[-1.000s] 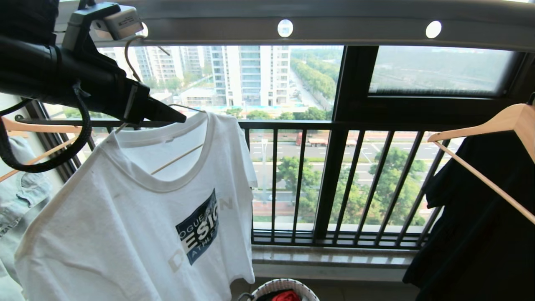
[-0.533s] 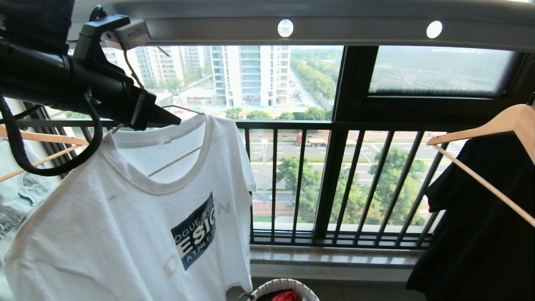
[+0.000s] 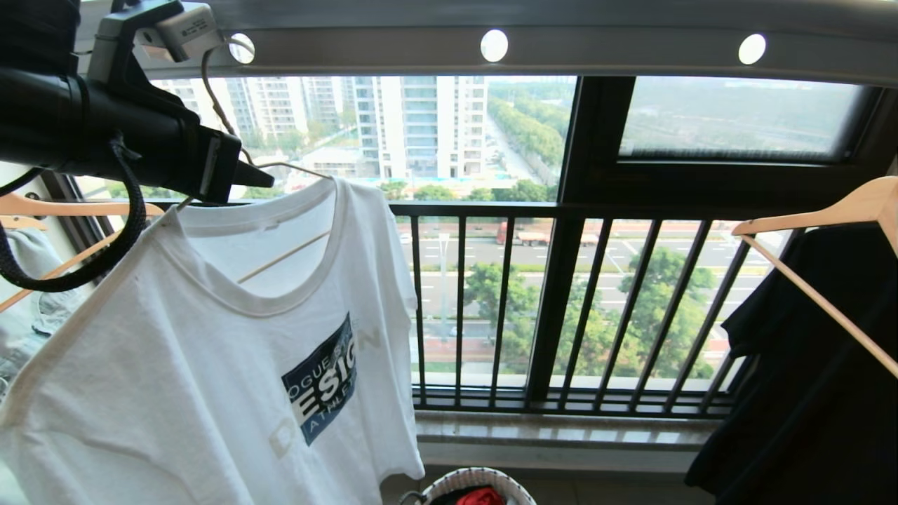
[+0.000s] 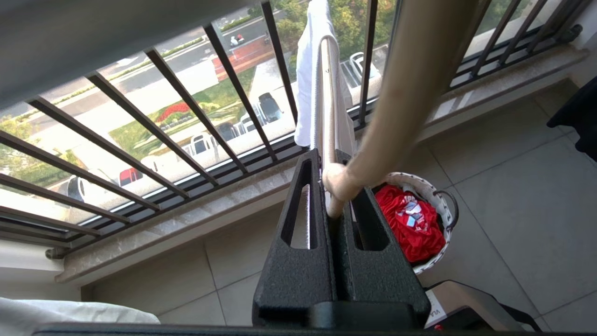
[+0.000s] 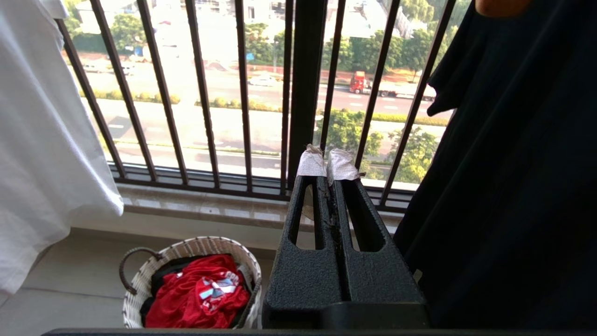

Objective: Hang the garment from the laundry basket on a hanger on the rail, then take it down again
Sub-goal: Take the clothes off the clothes rack

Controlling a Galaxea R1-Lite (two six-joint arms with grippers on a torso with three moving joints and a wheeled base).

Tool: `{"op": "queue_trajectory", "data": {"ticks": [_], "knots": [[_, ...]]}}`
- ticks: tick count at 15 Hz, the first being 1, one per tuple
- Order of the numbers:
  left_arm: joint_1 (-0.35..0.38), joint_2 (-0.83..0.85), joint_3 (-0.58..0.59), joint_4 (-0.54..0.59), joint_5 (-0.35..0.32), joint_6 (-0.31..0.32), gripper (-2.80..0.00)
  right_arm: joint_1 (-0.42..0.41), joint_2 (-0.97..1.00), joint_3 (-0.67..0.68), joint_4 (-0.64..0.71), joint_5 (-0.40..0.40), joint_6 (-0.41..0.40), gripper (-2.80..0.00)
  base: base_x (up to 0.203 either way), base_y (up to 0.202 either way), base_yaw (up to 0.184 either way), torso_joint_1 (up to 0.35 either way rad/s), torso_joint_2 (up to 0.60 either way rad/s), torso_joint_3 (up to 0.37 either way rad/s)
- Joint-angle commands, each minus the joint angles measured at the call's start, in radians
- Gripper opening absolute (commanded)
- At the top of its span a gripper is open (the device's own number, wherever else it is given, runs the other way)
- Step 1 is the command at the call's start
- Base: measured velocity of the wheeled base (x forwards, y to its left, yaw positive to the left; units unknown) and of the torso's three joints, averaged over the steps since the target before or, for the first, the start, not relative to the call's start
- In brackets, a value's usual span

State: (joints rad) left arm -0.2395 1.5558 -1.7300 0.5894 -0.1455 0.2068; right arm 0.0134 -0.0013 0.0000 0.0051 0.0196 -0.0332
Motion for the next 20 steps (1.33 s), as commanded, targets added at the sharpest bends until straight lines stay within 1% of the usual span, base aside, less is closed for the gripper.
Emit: {"op": "queue_trajectory", "data": {"ticks": [1,10,14,19,20], "knots": [[0.003,-0.041,0.001,0.001,0.0,-0.003,-2.8,0.0,0.001,0.002,0.0,0.0,-0.001,-2.8,0.0,0.0,0.0,0.0,0.0,0.0],[0.002,-0.103,0.012,0.003,0.002,-0.004,-2.8,0.0,0.001,0.0,0.0,0.0,-0.001,-2.8,0.0,0.0,0.0,0.0,0.0,0.0],[0.0,-0.164,0.024,0.007,-0.001,-0.003,-2.8,0.0,0.001,0.0,0.001,0.0,-0.001,-2.8,0.0,0.0,0.0,0.0,0.0,0.0],[-0.021,-0.224,0.165,0.003,-0.009,-0.011,-2.8,0.0,0.001,0.0,0.0,0.0,-0.001,-2.8,0.0,0.0,0.0,0.0,0.0,0.0],[-0.048,-0.231,0.182,0.002,-0.01,-0.027,-2.8,0.0,0.001,0.0,0.0,0.0,-0.001,-2.8,0.0,0.0,0.0,0.0,0.0,0.0]]}}
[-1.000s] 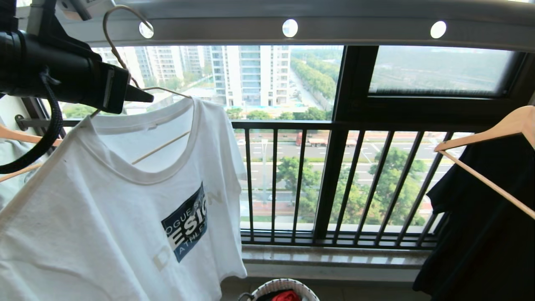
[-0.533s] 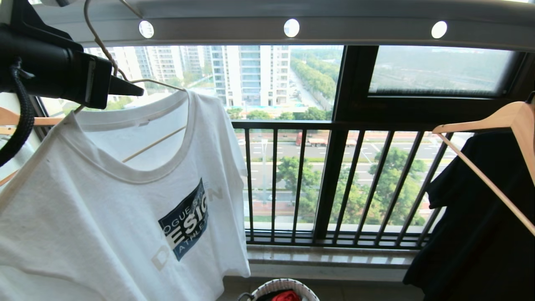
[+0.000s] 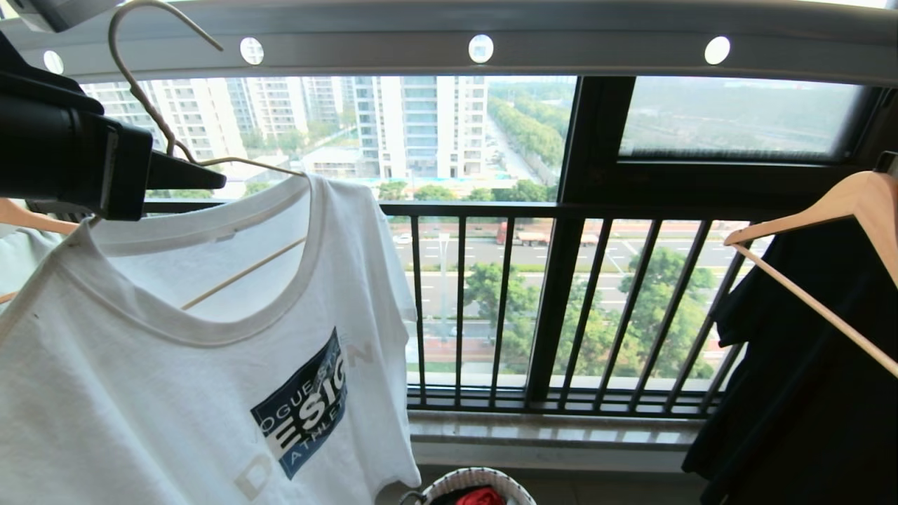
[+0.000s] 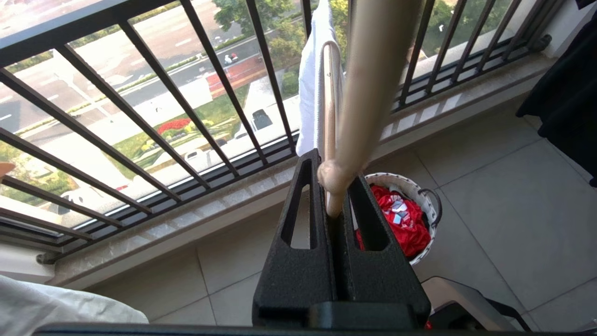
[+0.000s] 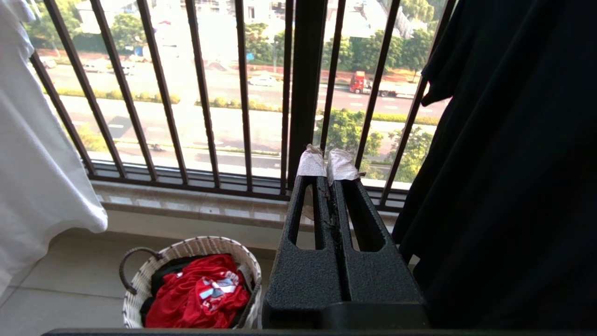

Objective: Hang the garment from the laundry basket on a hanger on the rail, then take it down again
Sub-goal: Take the clothes off the clothes rack

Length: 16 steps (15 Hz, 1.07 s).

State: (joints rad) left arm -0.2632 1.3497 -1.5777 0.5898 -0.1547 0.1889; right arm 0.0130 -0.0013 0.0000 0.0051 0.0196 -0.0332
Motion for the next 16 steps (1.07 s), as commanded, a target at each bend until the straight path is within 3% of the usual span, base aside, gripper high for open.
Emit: {"op": "queue_trajectory", "data": {"ticks": [1,4,6,9,11,13,16], "knots": [[-0.055,-0.035,0.046,0.001,-0.002,-0.027,-2.8,0.0,0.001,0.0,0.001,0.0,-0.001,-2.8,0.0,0.0,0.0,0.0,0.0,0.0],[-0.151,-0.083,0.152,-0.018,0.0,-0.065,-2.8,0.0,0.001,0.0,-0.001,0.0,-0.001,-2.8,0.0,0.0,0.0,0.0,0.0,0.0],[-0.188,-0.107,0.287,-0.099,-0.002,-0.072,-2.8,0.001,0.001,0.001,-0.001,0.0,-0.001,-2.8,0.0,0.0,0.0,0.0,0.0,0.0],[-0.234,-0.116,0.603,-0.428,-0.008,-0.088,-2.8,0.001,0.001,0.0,0.001,0.0,-0.001,-2.8,0.0,0.0,0.0,0.0,0.0,0.0],[-0.252,-0.088,0.727,-0.638,-0.012,-0.099,-2.8,0.001,0.001,0.002,0.001,0.0,-0.001,-2.8,0.0,0.0,0.0,0.0,0.0,0.0],[-0.258,-0.048,0.748,-0.664,-0.013,-0.108,-2.8,0.001,0.001,0.0,0.001,0.0,-0.001,-2.8,0.0,0.0,0.0,0.0,0.0,0.0],[-0.258,0.013,0.752,-0.702,-0.013,-0.173,-2.8,-0.001,0.001,0.0,0.001,0.0,-0.001,-2.8,0.0,0.0,0.0,0.0,0.0,0.0]]}}
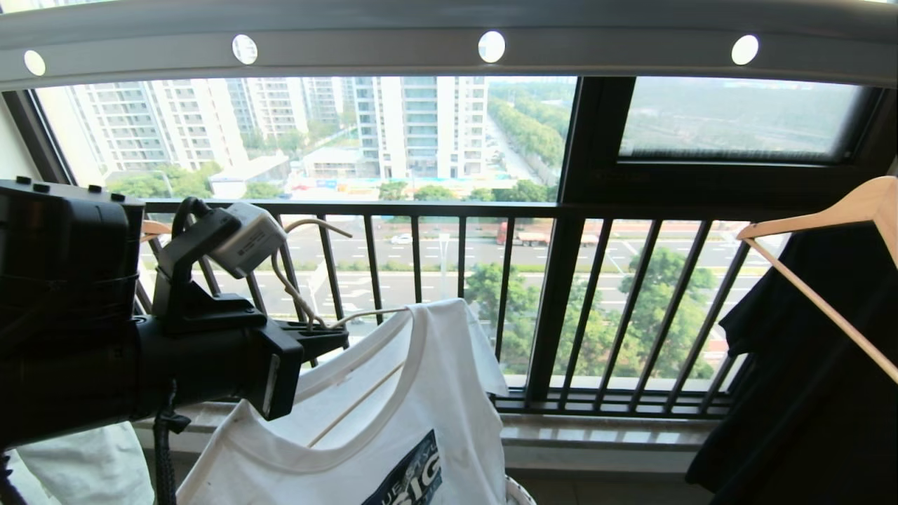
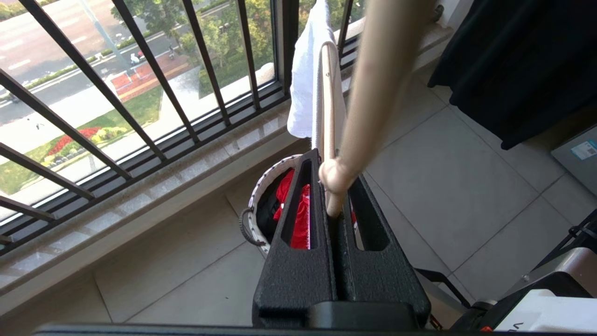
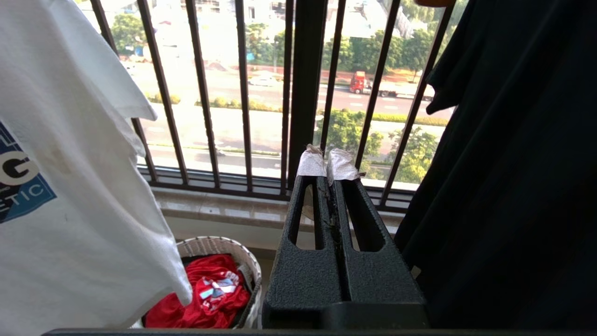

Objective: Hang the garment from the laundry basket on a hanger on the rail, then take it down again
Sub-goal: Take the clothes off the clothes rack

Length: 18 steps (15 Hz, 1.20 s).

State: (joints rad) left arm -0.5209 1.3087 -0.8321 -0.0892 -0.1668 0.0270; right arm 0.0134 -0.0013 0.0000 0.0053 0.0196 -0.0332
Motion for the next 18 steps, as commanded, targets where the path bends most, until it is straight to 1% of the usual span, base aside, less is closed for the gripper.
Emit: {"op": "queue_trajectory", "data": {"ticks": [1,4,5,7,10,12,14,16,18], "knots": [[-0.001,0.102,0.015,-0.078,0.0,-0.016,-2.8,0.0,0.001,0.001,0.0,0.0,-0.001,-2.8,0.0,0.0,0.0,0.0,0.0,0.0],[-0.002,0.267,0.024,-0.274,-0.001,-0.029,-2.8,0.0,0.001,0.0,-0.001,0.0,-0.001,-2.8,0.0,0.0,0.0,0.0,0.0,0.0],[-0.01,0.315,0.019,-0.322,-0.001,-0.038,-2.8,0.0,0.001,0.0,0.001,0.0,-0.001,-2.8,0.0,0.0,0.0,0.0,0.0,0.0],[-0.025,0.381,-0.002,-0.363,0.003,-0.045,-2.8,0.0,0.001,0.0,-0.001,0.0,0.0,-2.8,0.0,0.0,0.0,0.0,0.0,0.0],[-0.026,0.442,-0.024,-0.385,0.001,-0.047,-2.8,0.0,0.001,0.001,0.001,0.0,-0.007,-2.8,0.0,0.0,0.0,0.0,0.0,0.0],[-0.025,0.495,-0.021,-0.443,0.002,-0.048,-2.8,0.0,0.001,0.001,0.0,0.0,-0.004,-2.8,0.0,0.0,0.0,0.0,0.0,0.0],[-0.025,0.556,-0.01,-0.524,0.003,-0.054,-2.8,-0.001,0.001,0.002,0.001,0.0,-0.005,-2.8,0.0,0.0,0.0,0.0,0.0,0.0],[-0.026,0.59,0.006,-0.621,0.003,-0.085,-2.8,-0.001,0.001,0.002,0.001,0.0,-0.007,-2.8,0.0,0.0,0.0,0.0,0.0,0.0],[-0.026,0.588,0.011,-0.671,0.003,-0.107,-2.8,-0.001,0.001,0.002,0.001,0.002,-0.024,-2.8,0.0,0.0,0.0,0.0,0.0,0.0]]}}
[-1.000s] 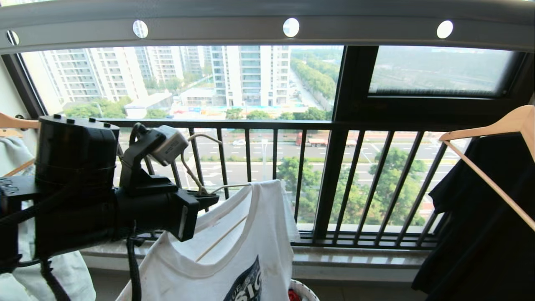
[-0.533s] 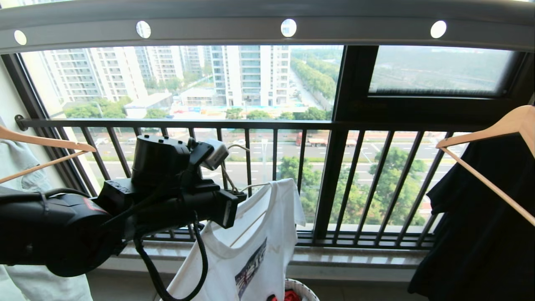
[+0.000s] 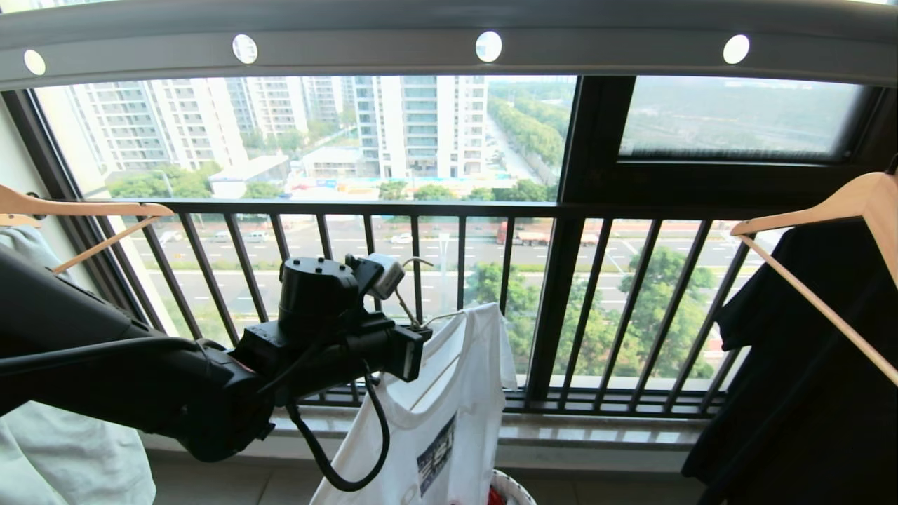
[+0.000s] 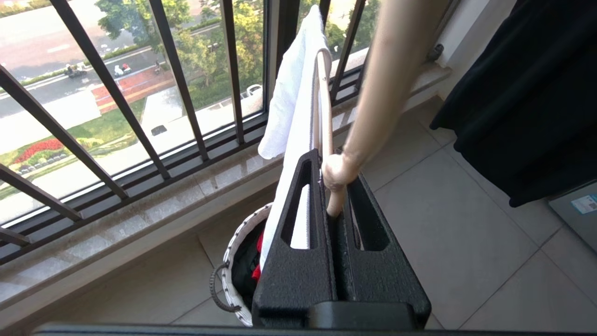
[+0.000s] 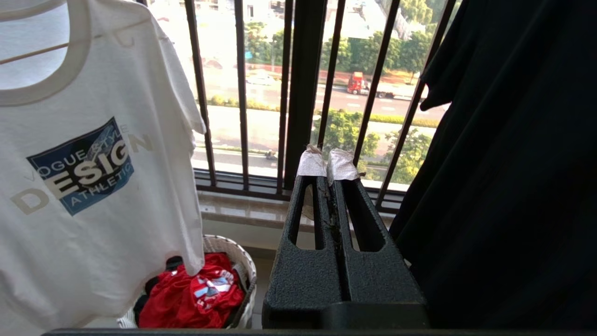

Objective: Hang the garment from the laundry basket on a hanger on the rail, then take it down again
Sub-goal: Take the clothes off the clothes rack

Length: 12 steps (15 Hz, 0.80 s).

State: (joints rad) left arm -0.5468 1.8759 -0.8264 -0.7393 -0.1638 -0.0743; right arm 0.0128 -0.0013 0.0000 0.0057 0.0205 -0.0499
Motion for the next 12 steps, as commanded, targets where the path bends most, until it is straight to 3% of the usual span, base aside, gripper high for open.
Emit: {"op": "queue_trajectory", "data": {"ticks": [1,6,12], "knots": [[0.001,0.012,0.005,-0.023,0.0,-0.009,-2.8,0.0,0.001,0.0,0.001,0.002,-0.016,-2.8,0.0,0.0,0.0,0.0,0.0,0.0],[-0.004,-0.019,0.02,-0.022,-0.003,-0.018,-2.8,0.0,0.002,-0.044,0.013,-0.005,-0.012,-2.8,0.0,0.0,0.0,0.0,0.0,0.0],[-0.006,-0.002,0.013,-0.023,-0.003,-0.03,-2.8,0.0,0.275,-0.398,0.107,0.011,-0.026,-2.8,0.0,0.0,0.0,0.0,0.0,0.0]]}}
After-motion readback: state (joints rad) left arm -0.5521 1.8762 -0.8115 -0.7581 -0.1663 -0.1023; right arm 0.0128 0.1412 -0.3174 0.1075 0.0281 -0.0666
